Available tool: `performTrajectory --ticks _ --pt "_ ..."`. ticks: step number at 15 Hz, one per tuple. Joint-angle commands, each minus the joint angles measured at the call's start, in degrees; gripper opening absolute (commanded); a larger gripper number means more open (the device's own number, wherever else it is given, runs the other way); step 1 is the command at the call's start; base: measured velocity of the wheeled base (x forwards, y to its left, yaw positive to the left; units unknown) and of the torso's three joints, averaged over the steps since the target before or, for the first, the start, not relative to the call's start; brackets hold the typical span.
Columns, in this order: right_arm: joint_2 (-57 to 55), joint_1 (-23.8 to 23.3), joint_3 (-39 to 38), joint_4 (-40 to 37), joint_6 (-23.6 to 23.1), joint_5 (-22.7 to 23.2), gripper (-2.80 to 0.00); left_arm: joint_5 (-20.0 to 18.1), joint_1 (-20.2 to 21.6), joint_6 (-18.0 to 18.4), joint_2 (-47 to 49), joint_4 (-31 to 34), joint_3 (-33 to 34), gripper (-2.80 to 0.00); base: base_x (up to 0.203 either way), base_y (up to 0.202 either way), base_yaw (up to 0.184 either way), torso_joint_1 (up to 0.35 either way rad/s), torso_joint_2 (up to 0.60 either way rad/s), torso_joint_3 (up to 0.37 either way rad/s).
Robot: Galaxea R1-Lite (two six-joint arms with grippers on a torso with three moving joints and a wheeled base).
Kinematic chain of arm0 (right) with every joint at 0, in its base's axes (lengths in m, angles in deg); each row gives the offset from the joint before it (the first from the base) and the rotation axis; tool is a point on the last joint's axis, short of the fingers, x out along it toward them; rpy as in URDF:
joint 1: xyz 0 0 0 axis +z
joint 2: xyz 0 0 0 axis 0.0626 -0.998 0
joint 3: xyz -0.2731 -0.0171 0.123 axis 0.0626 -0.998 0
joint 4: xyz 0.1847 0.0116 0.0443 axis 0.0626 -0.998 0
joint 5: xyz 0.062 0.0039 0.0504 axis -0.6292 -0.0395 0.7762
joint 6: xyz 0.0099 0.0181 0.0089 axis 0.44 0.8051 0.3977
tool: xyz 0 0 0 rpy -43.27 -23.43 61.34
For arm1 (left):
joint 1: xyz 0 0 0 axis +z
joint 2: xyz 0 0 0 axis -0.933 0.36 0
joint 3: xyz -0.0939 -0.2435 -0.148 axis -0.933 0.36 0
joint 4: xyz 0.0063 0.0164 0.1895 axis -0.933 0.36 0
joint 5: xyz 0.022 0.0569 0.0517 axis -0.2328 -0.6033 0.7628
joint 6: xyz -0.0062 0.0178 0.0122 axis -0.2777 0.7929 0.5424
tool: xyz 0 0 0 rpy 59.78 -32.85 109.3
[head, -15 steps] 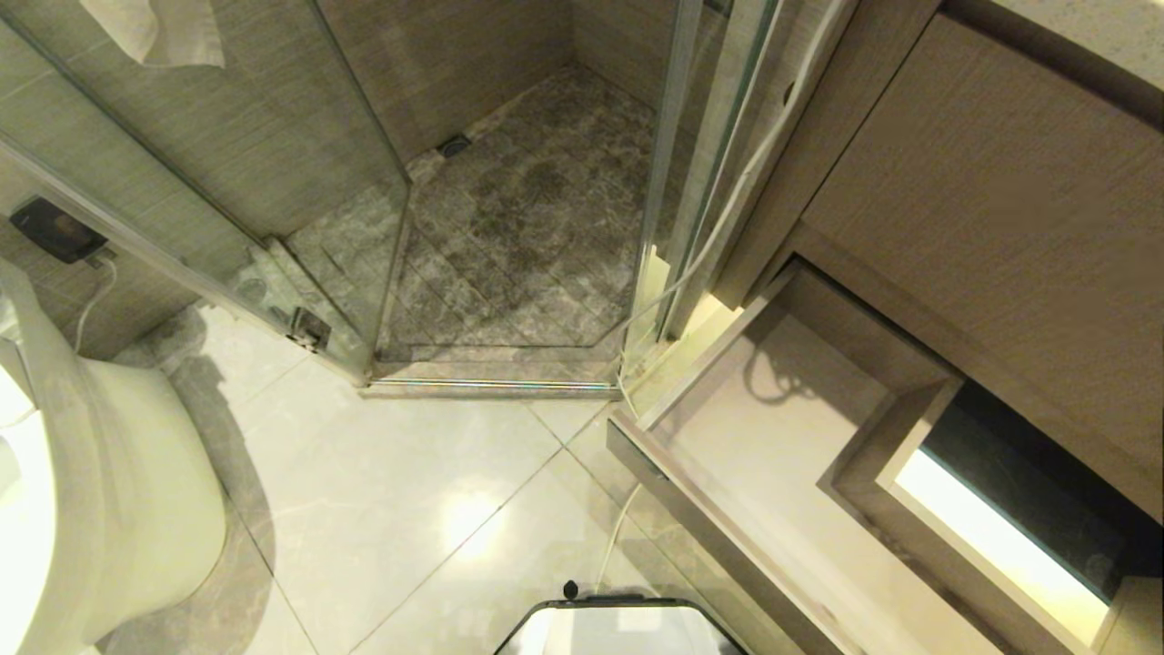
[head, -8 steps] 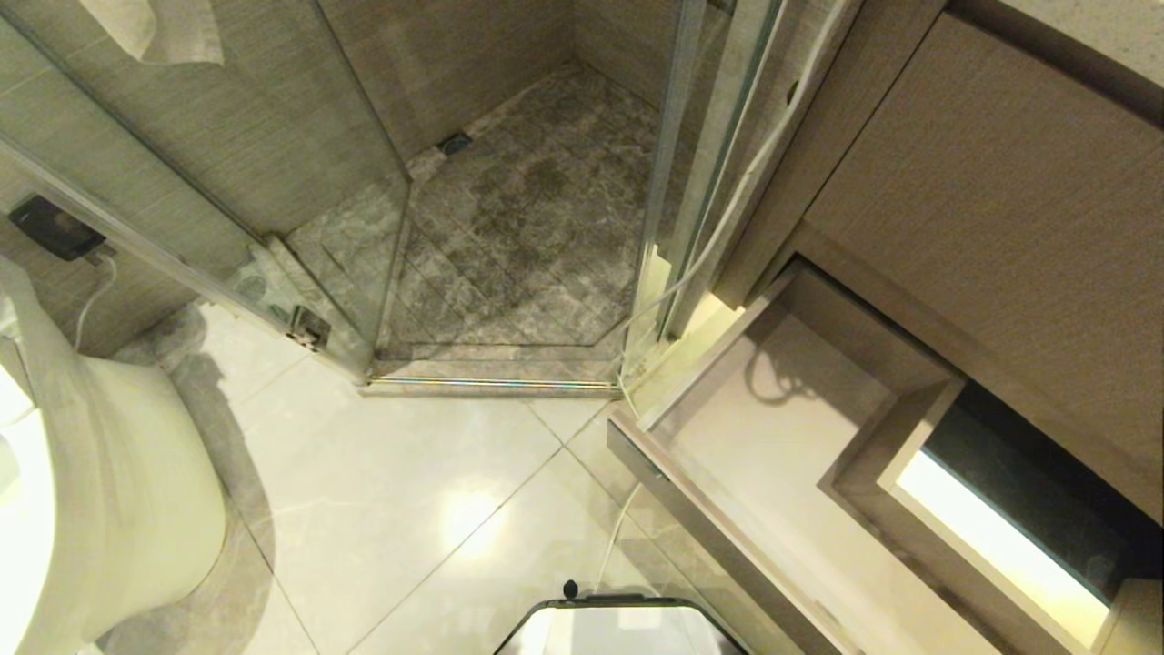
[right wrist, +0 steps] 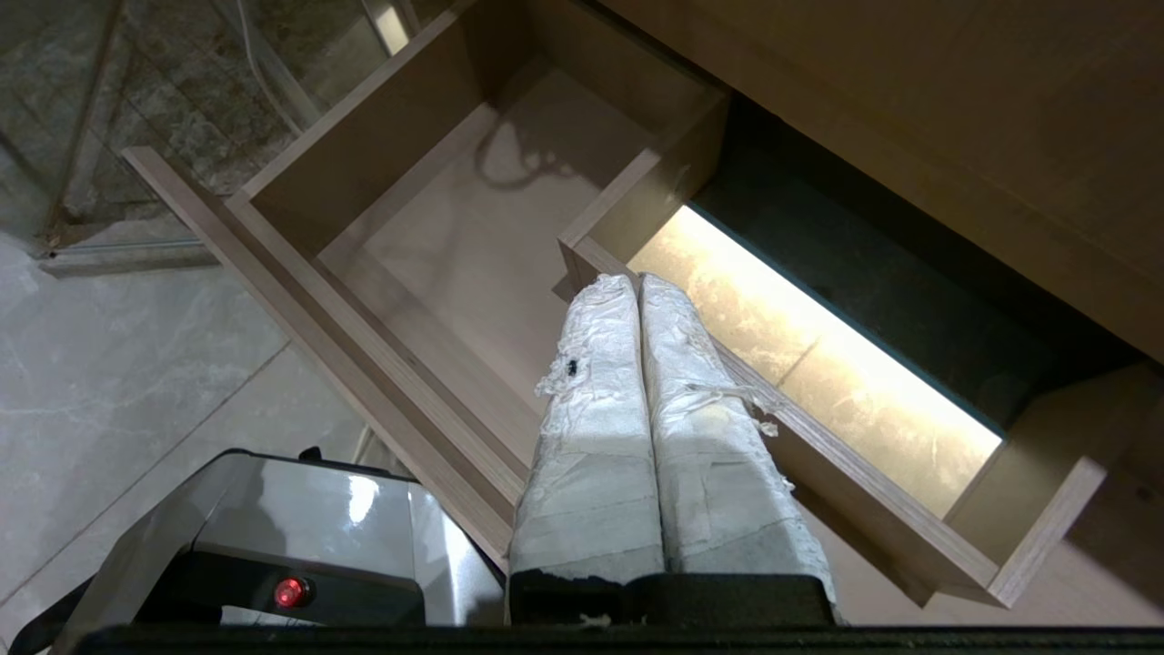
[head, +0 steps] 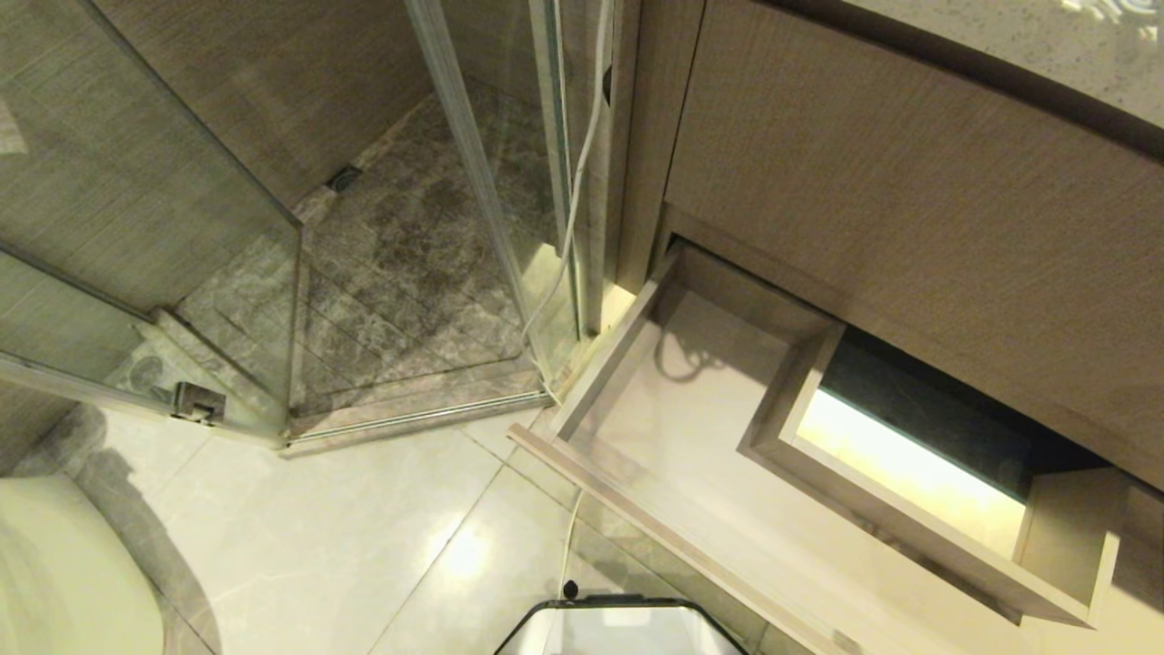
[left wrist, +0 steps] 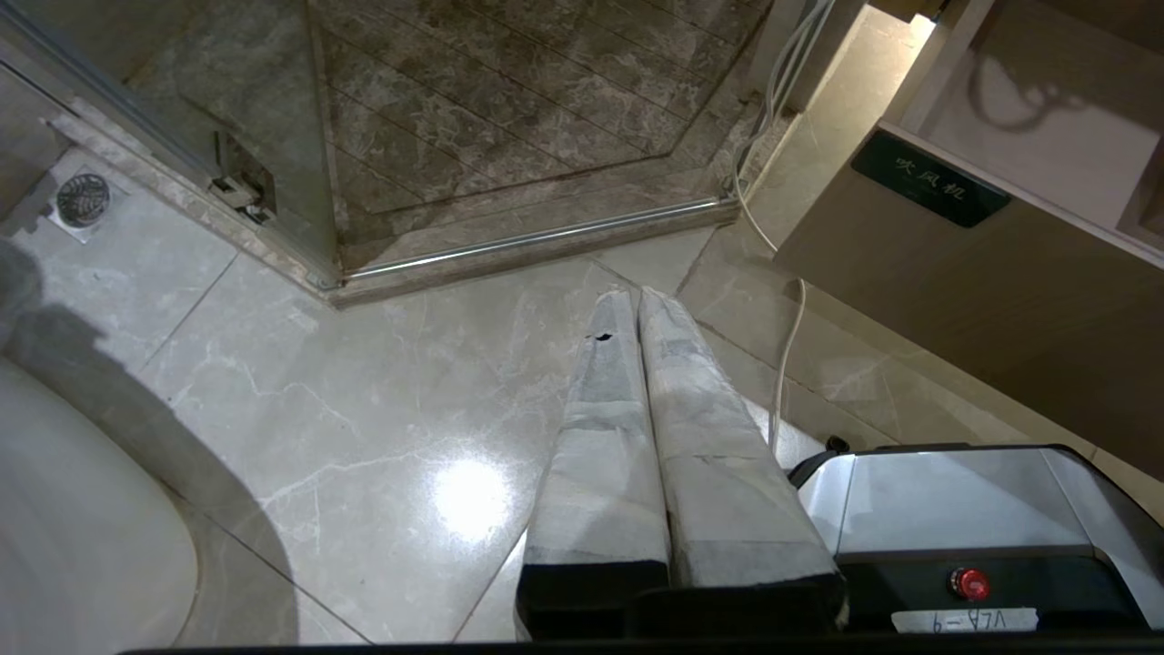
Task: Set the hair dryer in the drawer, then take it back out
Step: Pick up the hairdryer
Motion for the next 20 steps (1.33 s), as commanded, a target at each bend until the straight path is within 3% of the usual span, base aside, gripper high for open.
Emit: performTrajectory --ticks 1,11,20 --pt "2.22 0.03 -2.29 -0.04 -0.01 0.04 -2.80 0.01 -0.01 -0.02 0.00 0.00 0.09 -2.80 0.000 0.000 0.000 0.000 0.00 0.000" --pt "2.22 0.03 -2.29 0.04 -0.09 -0.04 -2.80 0.01 -0.01 -0.02 0.00 0.00 0.09 -2.80 0.000 0.000 0.000 0.052 -0.10 -0.044" --pt "2.22 -0.04 -2.29 -0.04 0.08 -0.04 -2.80 0.01 -0.01 -0.02 0.00 0.00 0.09 -2.80 0.004 -0.007 0.146 0.228 -0.40 -0.184"
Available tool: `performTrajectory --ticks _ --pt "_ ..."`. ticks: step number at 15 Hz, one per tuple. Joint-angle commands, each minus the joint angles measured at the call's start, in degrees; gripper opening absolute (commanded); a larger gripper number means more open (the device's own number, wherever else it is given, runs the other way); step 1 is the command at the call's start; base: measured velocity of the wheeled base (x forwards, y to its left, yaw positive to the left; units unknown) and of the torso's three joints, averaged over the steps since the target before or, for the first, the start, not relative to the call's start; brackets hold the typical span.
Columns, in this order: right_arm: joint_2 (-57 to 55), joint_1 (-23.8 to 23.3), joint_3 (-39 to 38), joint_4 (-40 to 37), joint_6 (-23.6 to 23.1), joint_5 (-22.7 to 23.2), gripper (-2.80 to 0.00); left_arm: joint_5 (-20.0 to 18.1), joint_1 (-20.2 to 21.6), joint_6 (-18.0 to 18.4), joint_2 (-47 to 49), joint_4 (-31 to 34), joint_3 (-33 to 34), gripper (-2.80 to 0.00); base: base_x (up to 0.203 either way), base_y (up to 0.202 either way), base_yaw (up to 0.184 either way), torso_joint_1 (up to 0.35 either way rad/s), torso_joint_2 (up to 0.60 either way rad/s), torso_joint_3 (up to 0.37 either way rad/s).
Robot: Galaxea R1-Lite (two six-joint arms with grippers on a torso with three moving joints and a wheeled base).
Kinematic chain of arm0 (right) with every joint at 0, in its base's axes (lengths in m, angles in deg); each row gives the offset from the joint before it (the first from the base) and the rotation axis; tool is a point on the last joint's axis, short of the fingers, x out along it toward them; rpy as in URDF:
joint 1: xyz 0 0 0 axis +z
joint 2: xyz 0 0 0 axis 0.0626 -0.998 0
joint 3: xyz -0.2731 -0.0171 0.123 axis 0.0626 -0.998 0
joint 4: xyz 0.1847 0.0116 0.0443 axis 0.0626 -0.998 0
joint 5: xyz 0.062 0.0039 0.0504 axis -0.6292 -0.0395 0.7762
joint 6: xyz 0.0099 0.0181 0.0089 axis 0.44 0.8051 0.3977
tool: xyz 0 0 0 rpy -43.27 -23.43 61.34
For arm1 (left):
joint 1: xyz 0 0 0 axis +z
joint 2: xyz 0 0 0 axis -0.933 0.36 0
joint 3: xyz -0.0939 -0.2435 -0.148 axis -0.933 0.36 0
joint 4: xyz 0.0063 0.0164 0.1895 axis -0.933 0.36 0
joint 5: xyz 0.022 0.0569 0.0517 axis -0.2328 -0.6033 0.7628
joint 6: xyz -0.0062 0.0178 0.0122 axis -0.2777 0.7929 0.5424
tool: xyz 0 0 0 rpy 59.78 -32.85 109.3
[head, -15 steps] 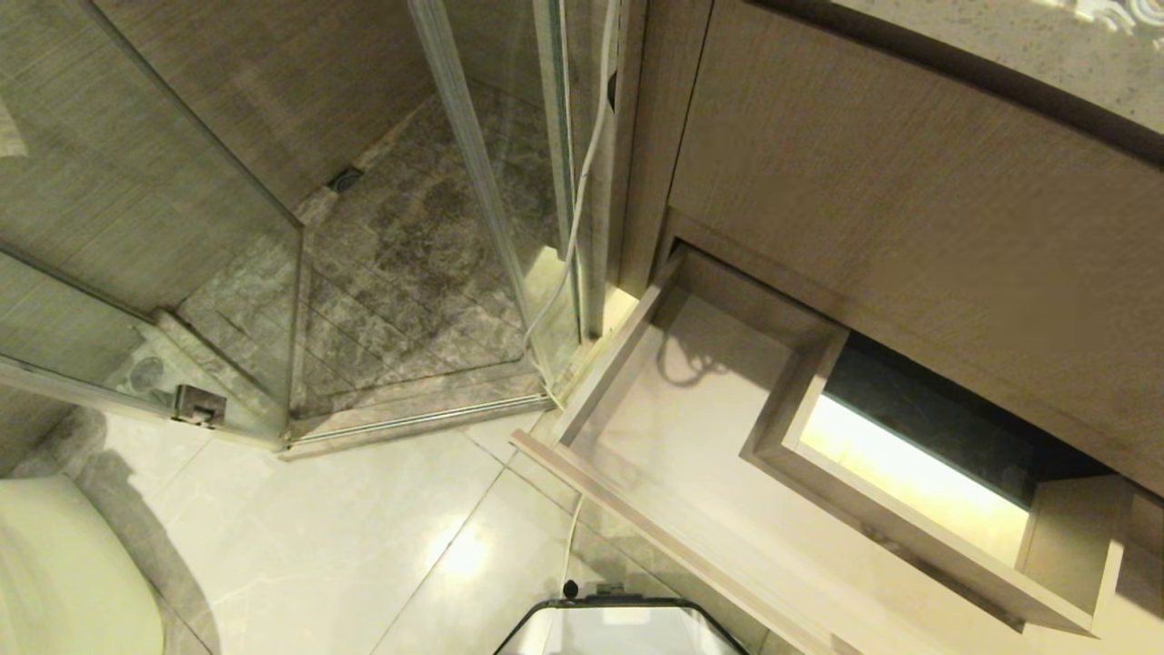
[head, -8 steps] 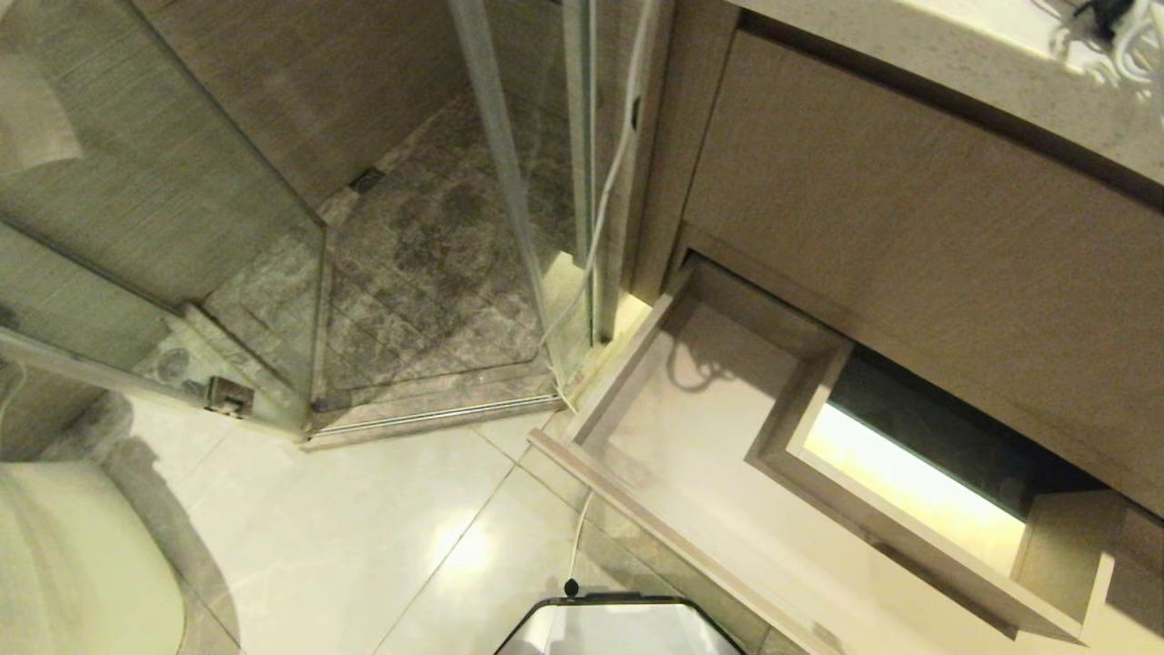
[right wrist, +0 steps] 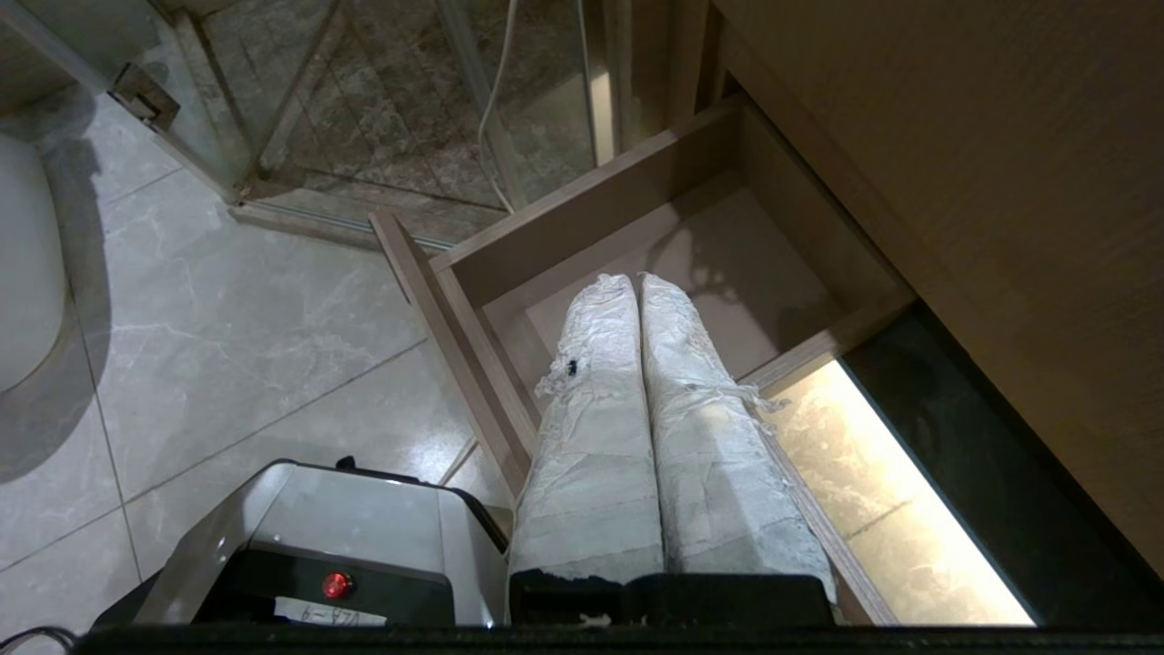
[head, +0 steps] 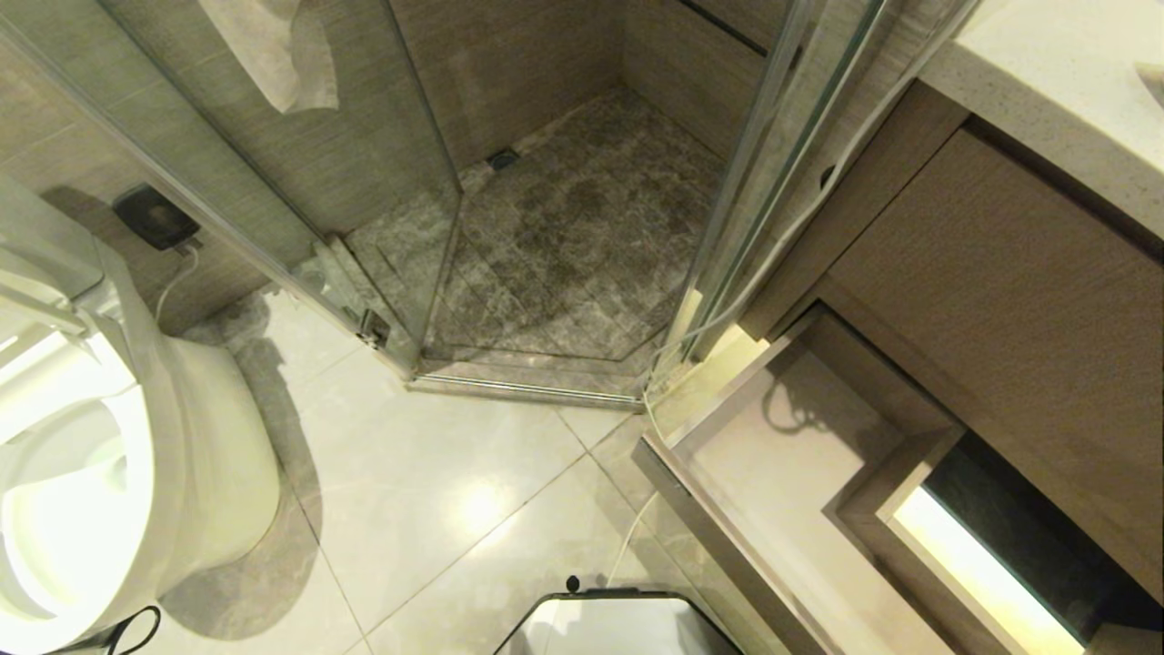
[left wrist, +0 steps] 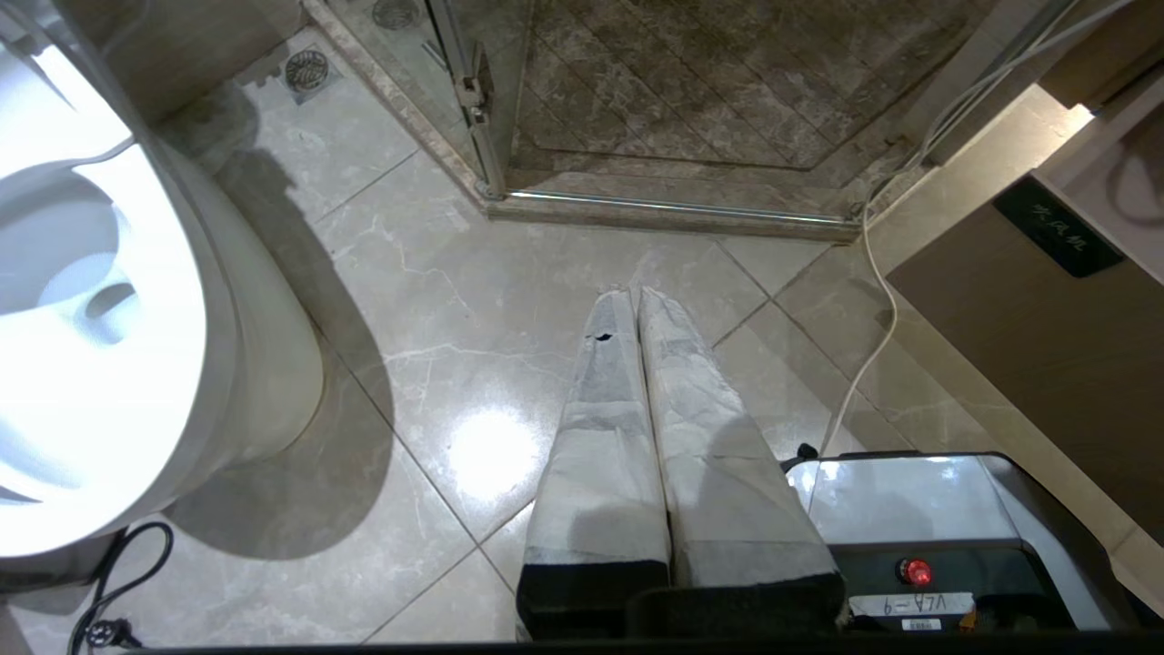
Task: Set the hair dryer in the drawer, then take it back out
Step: Pick up the hairdryer
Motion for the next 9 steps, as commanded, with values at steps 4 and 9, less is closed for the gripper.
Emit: performTrajectory --ticks 4,9 --pt "2.22 0.02 -2.30 0.05 0.05 0.04 -2.80 0.01 0.01 -0.02 0.00 0.00 0.09 -2.80 0.000 0.000 0.000 0.011 -0.02 -0.009" --pt "2.22 0.06 -2.29 0.32 0.45 -0.05 -2.80 0.01 0.01 -0.02 0.00 0.00 0.00 -2.80 0.000 0.000 0.000 0.000 0.00 0.000"
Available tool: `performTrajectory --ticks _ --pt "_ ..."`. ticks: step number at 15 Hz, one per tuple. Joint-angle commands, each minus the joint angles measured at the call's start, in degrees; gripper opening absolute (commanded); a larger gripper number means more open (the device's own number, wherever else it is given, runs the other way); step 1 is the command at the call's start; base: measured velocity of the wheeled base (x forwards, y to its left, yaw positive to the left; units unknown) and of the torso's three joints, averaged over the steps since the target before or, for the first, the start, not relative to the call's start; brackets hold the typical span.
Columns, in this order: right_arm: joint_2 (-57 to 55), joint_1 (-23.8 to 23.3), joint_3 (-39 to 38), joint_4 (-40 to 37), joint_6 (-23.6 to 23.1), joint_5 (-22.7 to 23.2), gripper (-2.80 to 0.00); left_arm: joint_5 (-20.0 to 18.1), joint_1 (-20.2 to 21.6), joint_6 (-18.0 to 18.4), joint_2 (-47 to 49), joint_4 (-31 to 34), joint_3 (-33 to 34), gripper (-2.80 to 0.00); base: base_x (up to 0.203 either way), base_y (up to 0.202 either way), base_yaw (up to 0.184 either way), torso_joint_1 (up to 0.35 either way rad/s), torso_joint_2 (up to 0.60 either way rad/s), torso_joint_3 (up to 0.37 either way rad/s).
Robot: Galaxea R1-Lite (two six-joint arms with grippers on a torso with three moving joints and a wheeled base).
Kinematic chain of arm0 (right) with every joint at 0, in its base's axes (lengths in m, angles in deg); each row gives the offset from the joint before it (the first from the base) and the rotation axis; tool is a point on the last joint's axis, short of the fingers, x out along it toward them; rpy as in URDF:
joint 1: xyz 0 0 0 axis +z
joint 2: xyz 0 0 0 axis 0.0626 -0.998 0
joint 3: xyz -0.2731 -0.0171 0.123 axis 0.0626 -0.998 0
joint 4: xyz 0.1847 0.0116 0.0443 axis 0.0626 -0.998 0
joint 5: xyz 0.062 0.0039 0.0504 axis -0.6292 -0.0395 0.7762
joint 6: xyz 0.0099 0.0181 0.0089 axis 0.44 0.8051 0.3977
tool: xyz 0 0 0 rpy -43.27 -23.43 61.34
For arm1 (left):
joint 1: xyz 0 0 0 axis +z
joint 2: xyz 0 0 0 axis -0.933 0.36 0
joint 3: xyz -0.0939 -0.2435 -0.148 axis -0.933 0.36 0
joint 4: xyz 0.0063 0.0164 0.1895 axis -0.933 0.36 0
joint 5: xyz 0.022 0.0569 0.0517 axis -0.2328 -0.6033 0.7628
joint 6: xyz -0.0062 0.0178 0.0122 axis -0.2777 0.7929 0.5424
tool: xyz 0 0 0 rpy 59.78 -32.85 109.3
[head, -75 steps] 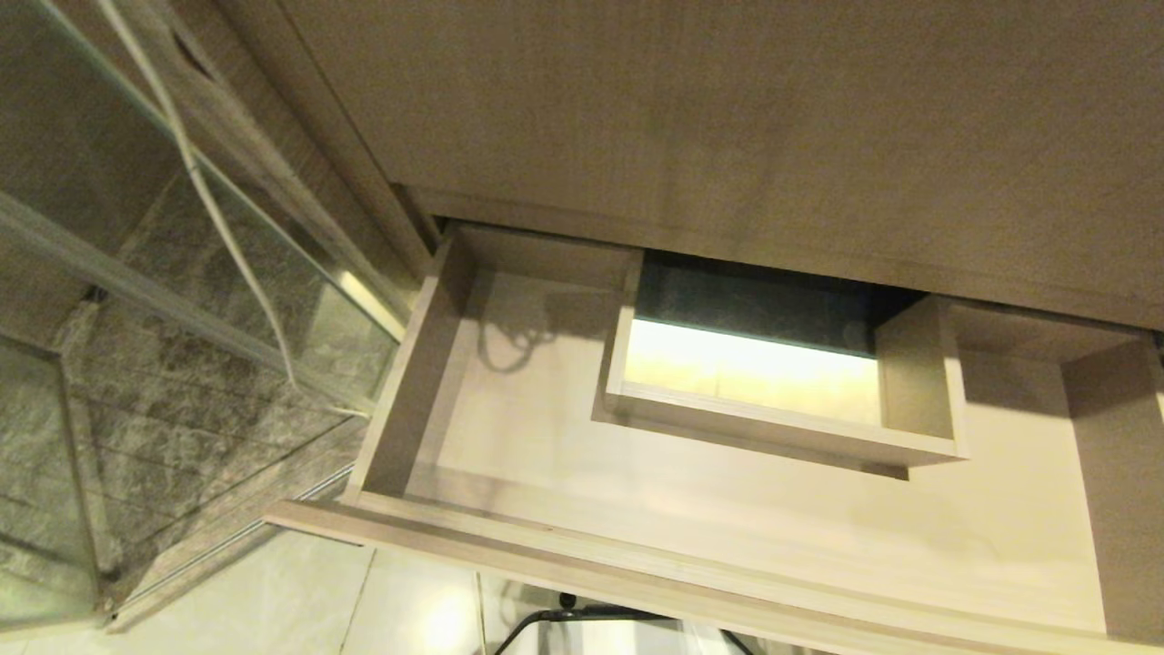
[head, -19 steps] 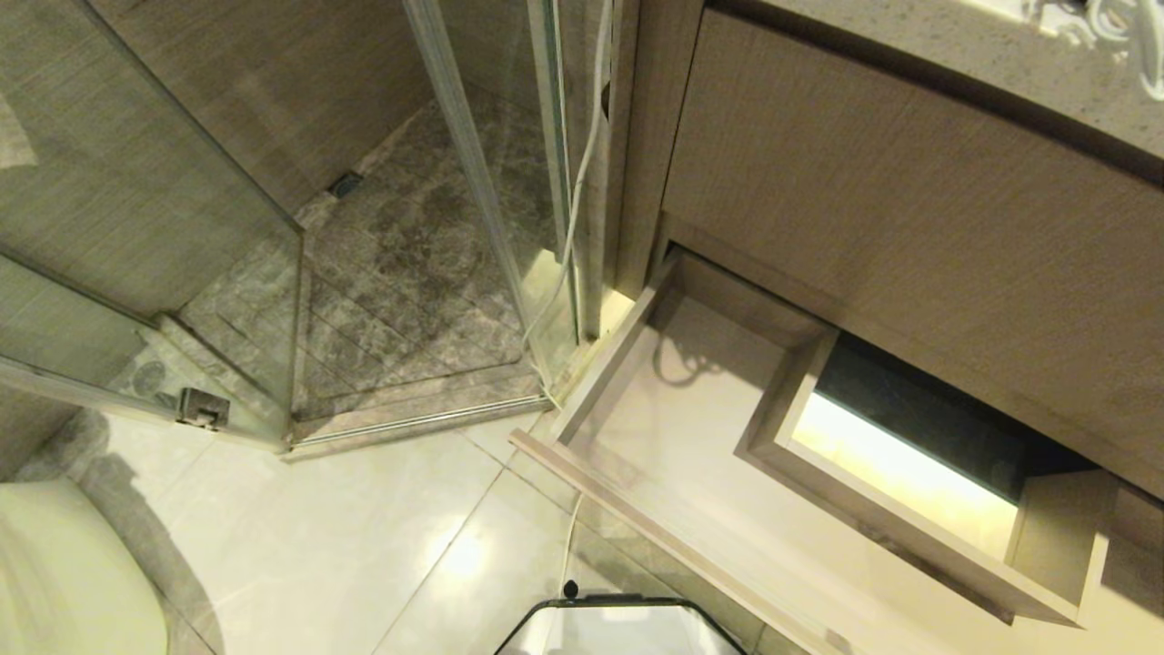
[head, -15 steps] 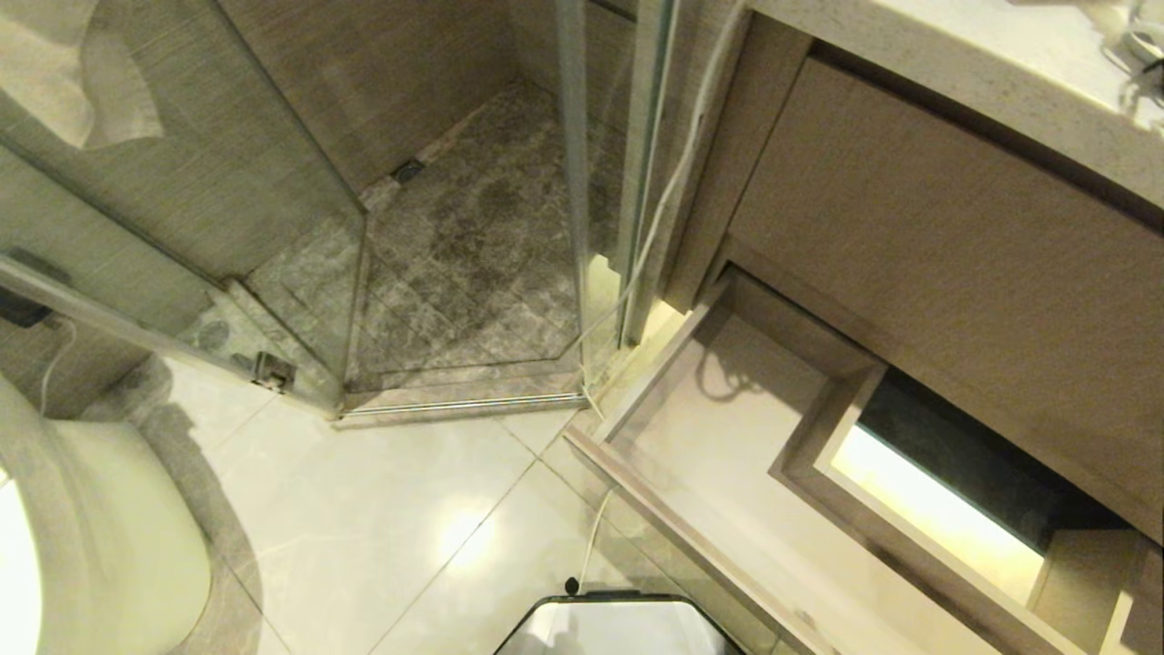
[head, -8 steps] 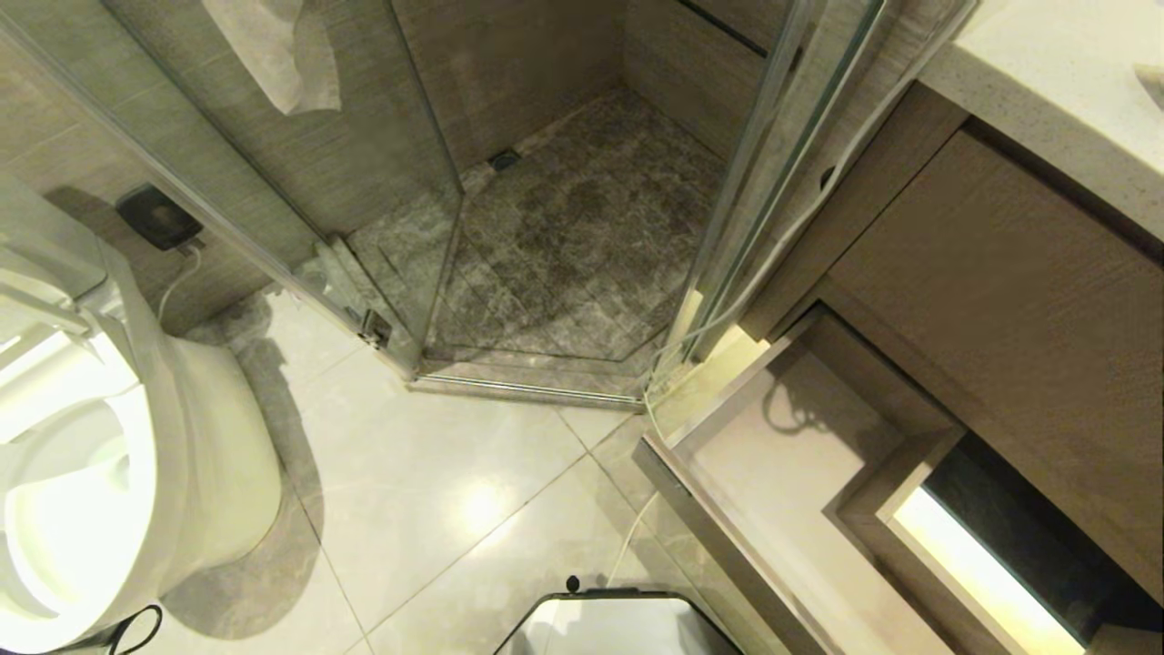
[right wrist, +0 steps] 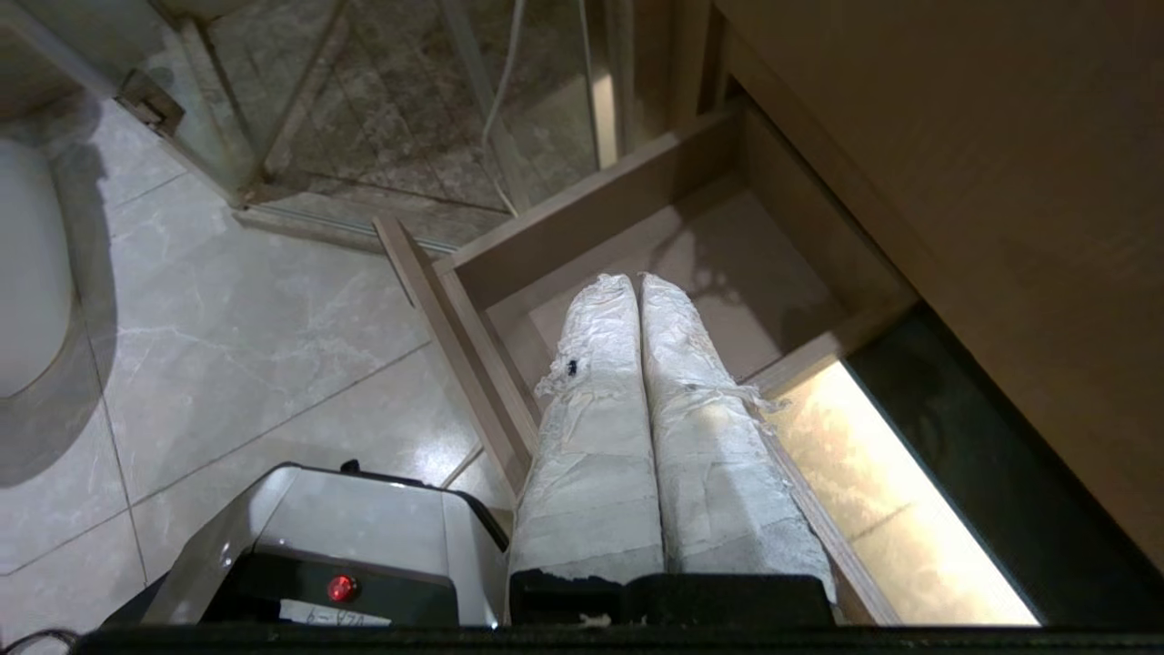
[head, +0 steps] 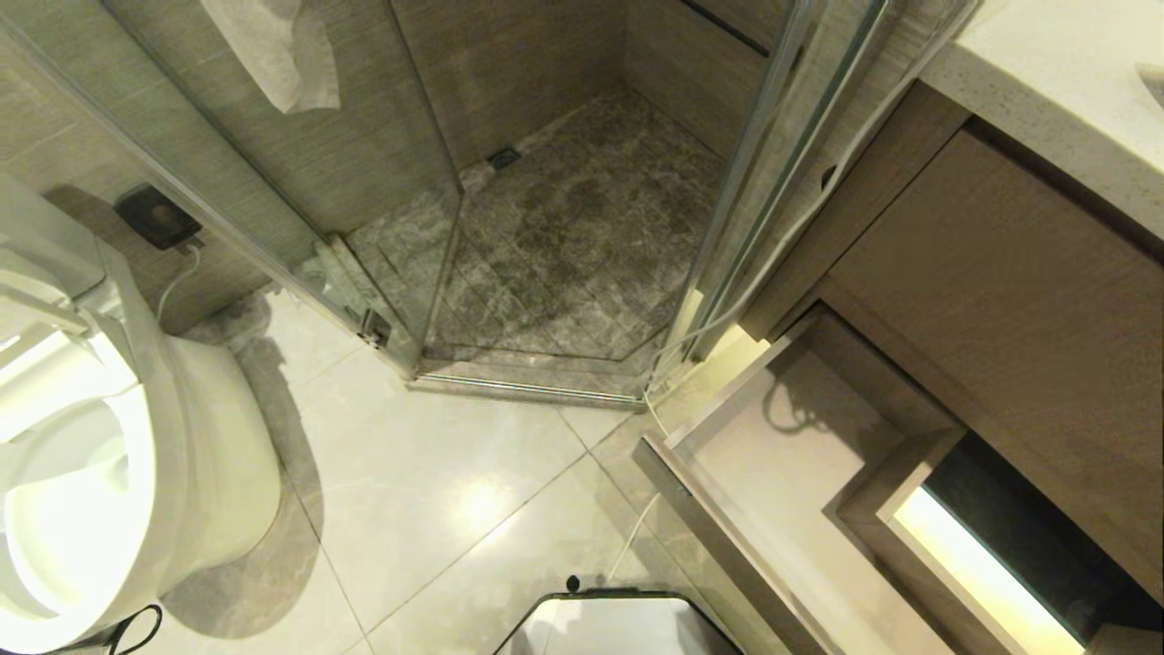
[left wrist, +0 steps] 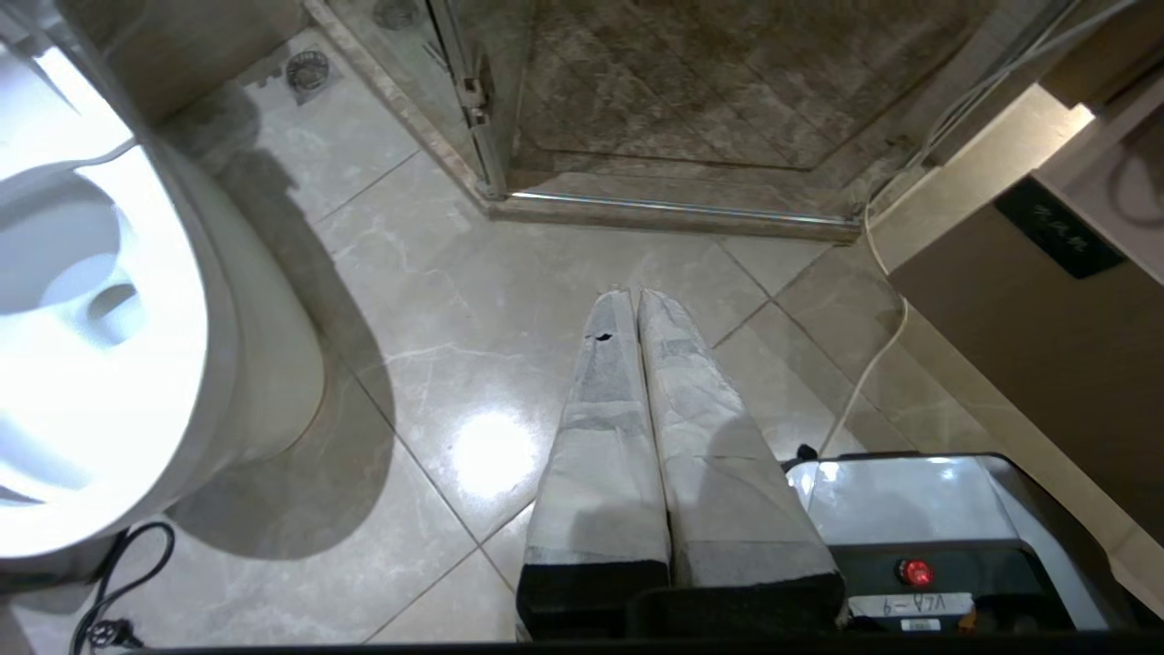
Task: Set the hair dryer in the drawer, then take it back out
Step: Pick up the hairdryer
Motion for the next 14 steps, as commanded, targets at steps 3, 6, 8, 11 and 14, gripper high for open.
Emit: performTrajectory --ticks 3,6,8,11,14 --pt "2.22 0.03 -2.29 0.16 1.82 -0.40 -2.80 0.02 -0.04 0.00 0.00 0.02 0.11 -2.80 0.000 0.004 -0.096 0.003 0.00 0.001" --pt "2.22 0.03 -2.29 0.16 1.91 -0.40 -2.80 0.02 -0.04 0.00 0.00 0.02 0.11 -2.80 -0.001 0.005 -0.174 0.004 0.00 -0.001" --pt "2.22 -0.04 -2.29 -0.01 1.65 -0.33 -2.80 0.02 -0.04 0.00 0.00 0.02 0.11 -2.80 0.000 0.007 -0.149 0.004 0.00 0.005" --pt "2.22 0.03 -2.29 -0.01 1.65 -0.40 -2.80 0.02 -0.04 0.00 0.00 0.02 0.11 -2.80 0.000 0.001 -0.032 0.000 0.00 0.002" --pt "2.22 0.03 -2.29 -0.10 1.47 -0.40 -2.80 0.02 -0.04 0.00 0.00 0.02 0.11 -2.80 0.000 0.000 0.000 0.000 0.00 0.000"
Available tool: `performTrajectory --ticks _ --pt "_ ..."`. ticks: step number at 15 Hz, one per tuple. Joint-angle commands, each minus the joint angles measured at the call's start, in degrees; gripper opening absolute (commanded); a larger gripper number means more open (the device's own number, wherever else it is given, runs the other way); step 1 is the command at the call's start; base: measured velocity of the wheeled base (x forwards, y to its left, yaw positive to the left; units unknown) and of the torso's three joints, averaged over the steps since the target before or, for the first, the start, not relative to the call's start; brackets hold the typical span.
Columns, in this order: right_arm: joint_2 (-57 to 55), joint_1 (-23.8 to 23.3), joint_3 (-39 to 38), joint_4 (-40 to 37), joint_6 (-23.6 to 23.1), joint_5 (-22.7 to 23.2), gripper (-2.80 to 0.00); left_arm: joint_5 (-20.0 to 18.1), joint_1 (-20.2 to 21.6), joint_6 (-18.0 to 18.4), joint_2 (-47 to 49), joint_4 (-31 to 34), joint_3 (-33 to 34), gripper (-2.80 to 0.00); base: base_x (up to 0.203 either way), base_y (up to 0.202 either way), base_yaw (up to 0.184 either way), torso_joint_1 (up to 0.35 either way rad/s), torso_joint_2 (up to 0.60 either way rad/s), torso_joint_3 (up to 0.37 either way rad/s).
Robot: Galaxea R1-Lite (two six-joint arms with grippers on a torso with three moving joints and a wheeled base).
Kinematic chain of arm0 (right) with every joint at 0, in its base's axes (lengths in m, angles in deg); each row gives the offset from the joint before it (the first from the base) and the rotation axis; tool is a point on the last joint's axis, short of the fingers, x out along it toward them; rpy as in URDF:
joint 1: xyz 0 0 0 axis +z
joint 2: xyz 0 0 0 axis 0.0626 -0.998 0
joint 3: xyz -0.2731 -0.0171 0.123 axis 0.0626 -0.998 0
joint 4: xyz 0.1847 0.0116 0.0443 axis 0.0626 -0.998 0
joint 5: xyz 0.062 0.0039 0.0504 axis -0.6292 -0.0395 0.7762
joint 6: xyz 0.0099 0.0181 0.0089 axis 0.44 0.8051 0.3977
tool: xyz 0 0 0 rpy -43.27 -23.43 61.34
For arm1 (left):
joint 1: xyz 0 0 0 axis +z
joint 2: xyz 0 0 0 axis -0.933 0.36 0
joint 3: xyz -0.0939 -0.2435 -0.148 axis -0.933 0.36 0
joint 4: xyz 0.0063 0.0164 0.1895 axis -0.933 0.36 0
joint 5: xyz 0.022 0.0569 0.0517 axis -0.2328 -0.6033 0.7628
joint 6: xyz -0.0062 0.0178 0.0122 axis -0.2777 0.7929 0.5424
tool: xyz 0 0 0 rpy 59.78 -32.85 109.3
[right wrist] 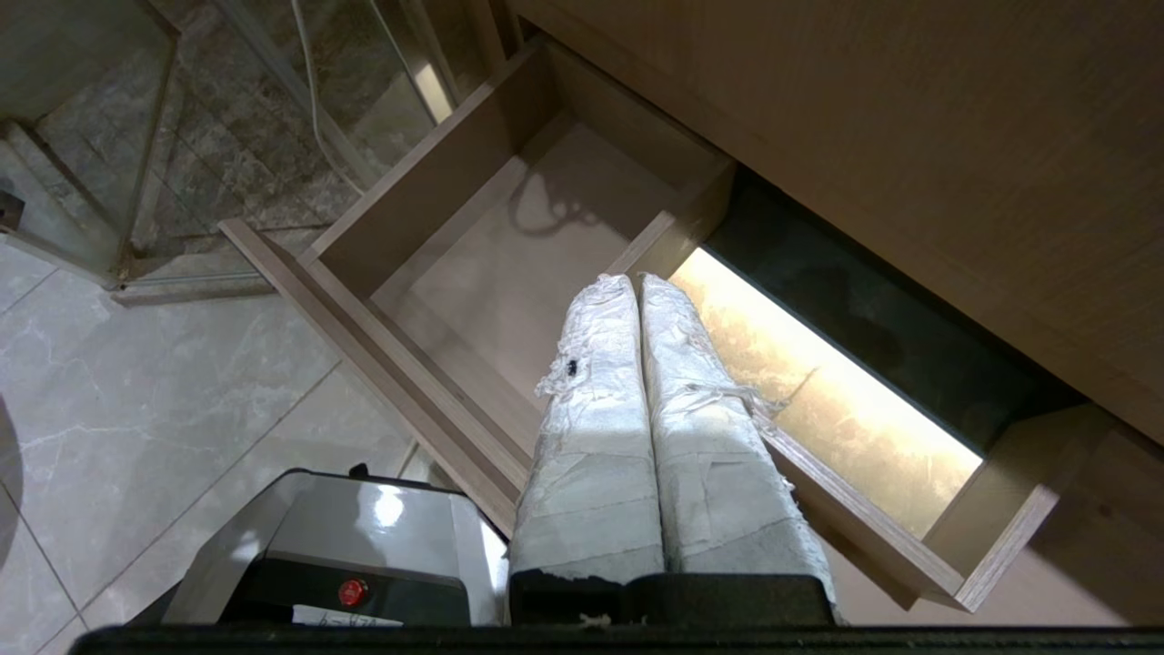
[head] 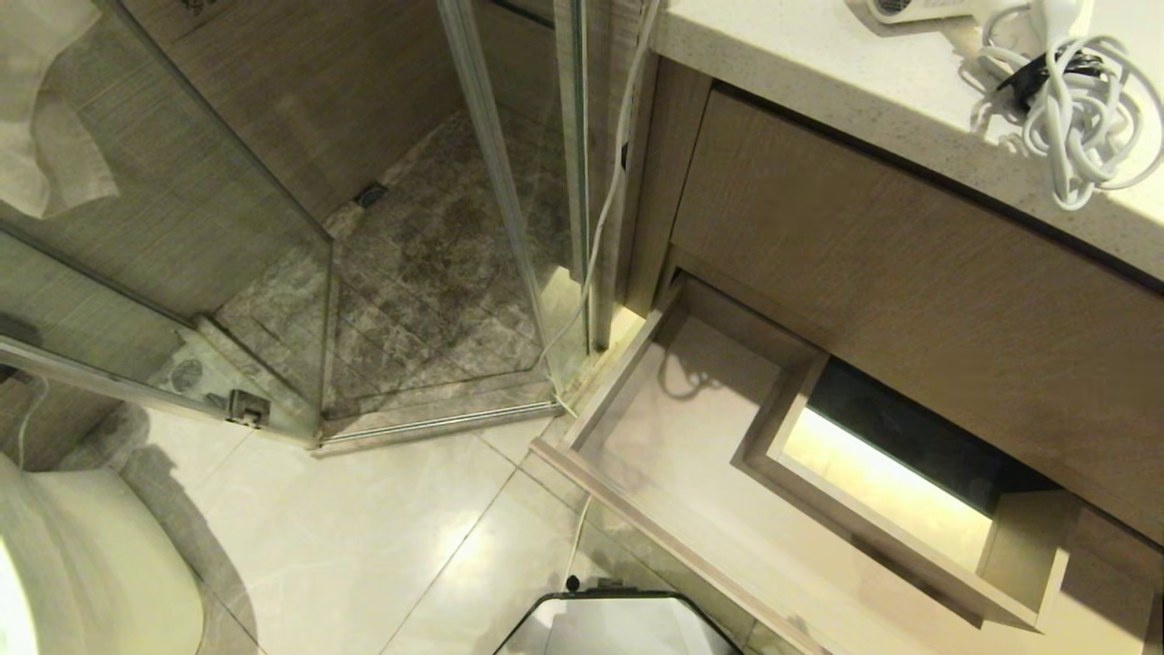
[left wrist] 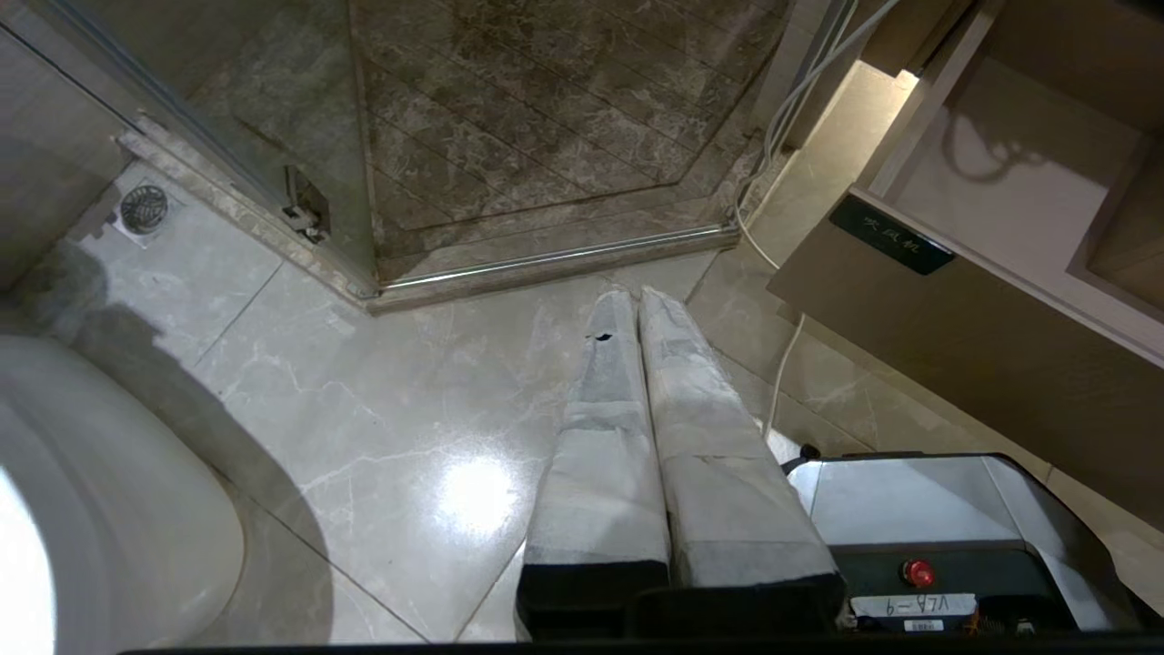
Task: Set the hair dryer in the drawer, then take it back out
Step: Pick up the hairdryer
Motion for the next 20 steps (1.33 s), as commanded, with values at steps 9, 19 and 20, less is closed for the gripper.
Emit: performTrajectory --ticks 9,19,20 --pt "2.22 0.03 -2.29 0.04 -0.14 0.03 -2.80 0.01 -0.05 -0.02 0.00 0.00 0.11 -2.80 0.000 0.000 0.015 0.084 -0.15 -0.072" --pt "2.22 0.03 -2.29 -0.04 -0.23 0.11 -2.80 0.01 -0.05 -0.02 0.00 0.00 0.11 -2.80 0.001 -0.008 0.165 0.249 -0.47 -0.222" --pt "2.22 0.03 -2.29 -0.04 -0.14 0.03 -2.80 0.01 -0.05 -0.02 0.00 0.00 0.11 -2.80 0.003 -0.004 0.150 0.032 -0.09 -0.036"
